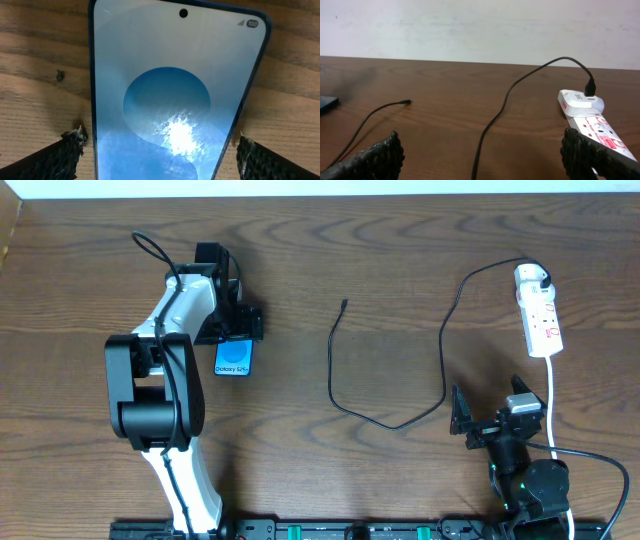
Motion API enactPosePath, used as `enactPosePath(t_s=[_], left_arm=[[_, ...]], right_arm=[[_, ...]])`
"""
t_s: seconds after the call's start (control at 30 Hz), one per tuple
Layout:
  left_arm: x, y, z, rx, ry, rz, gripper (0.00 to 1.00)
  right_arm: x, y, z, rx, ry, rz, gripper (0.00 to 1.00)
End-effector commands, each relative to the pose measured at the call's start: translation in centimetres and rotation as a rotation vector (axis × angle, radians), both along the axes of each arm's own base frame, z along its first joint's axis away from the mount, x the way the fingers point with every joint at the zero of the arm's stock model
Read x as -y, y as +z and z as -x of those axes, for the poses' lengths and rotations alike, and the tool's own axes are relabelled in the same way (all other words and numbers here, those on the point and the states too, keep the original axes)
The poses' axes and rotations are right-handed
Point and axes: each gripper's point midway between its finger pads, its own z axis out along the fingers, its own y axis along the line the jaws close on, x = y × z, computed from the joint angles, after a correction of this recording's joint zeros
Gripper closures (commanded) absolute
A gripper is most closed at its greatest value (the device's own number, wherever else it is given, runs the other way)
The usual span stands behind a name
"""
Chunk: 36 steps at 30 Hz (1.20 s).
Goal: Plug charger to phone and switch on socket
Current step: 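Lower the left gripper onto the phone's top edge and close it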
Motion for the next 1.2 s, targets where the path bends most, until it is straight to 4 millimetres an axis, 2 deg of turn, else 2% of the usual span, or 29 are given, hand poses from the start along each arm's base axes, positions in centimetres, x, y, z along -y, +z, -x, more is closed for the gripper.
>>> enactPosePath(t_s=[0.0, 0.33, 0.83, 1.03, 1.17], left_arm=[[0.3, -0.6, 0.5, -0.021, -0.011, -0.003, 0.00], [0.2, -3.5, 2.6, -0.045, -0.024, -0.023, 0.00], [-0.1, -3.6, 2.6, -0.047, -0.022, -0.041, 0.16], [-0.1, -3.6, 2.6, -0.047, -0.014, -0.040, 0.29], [-0.1, -3.5, 2.6, -0.047, 0.001, -0.039, 0.31]], right_arm=[[-0.3, 0.0, 0.1, 0.002, 0.014, 0.008, 0.01], [-0.3, 0.0, 0.1, 0.002, 0.014, 0.008, 0.01], [-0.3, 0.0, 0.1, 0.002, 0.014, 0.007, 0.01], [-0.3, 0.0, 0.1, 0.002, 0.014, 0.007, 0.01], [-0.3, 0.0, 0.1, 0.002, 0.014, 0.008, 0.01]])
